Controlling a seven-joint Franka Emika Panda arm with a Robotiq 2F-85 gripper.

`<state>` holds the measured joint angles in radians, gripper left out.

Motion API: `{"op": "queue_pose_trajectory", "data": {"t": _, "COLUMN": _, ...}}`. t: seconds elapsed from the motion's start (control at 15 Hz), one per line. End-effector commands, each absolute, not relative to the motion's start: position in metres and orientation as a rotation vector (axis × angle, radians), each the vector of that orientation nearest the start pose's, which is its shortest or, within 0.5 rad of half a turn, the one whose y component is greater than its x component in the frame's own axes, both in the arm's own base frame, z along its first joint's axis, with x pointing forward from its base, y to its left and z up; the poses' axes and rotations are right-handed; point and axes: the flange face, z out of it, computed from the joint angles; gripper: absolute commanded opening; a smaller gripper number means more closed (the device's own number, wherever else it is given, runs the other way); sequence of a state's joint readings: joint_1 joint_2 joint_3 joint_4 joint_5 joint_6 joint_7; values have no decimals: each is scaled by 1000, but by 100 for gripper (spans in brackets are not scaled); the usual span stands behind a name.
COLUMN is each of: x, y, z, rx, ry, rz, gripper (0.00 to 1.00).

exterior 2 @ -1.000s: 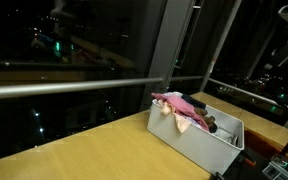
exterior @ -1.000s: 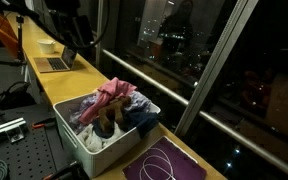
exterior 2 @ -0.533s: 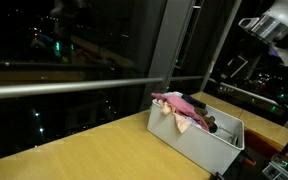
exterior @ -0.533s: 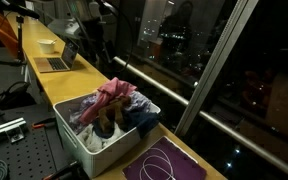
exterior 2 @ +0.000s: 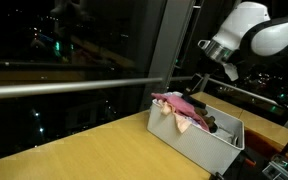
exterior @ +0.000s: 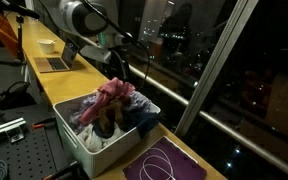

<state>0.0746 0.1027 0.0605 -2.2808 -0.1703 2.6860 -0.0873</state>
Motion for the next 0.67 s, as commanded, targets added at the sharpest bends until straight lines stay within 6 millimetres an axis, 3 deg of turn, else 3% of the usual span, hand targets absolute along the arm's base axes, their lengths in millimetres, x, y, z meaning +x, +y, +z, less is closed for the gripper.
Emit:
{"op": "queue_pose_trajectory", "data": {"t": 0.0, "x": 593, "y": 81, "z": 299, "rx": -3128, "ry": -580, "rz": -427, "gripper": 100}}
{"op": "queue_pose_trajectory", "data": {"t": 0.33, "x": 606, "y": 76, "z": 238, "rx": -3048, "ry": -503, "rz": -268, "gripper": 100}}
{"op": "queue_pose_trajectory", "data": {"t": 0.6, "x": 590, "y": 44, "z": 196, "rx": -3073, "ry": -456, "rz": -167, "gripper": 100}}
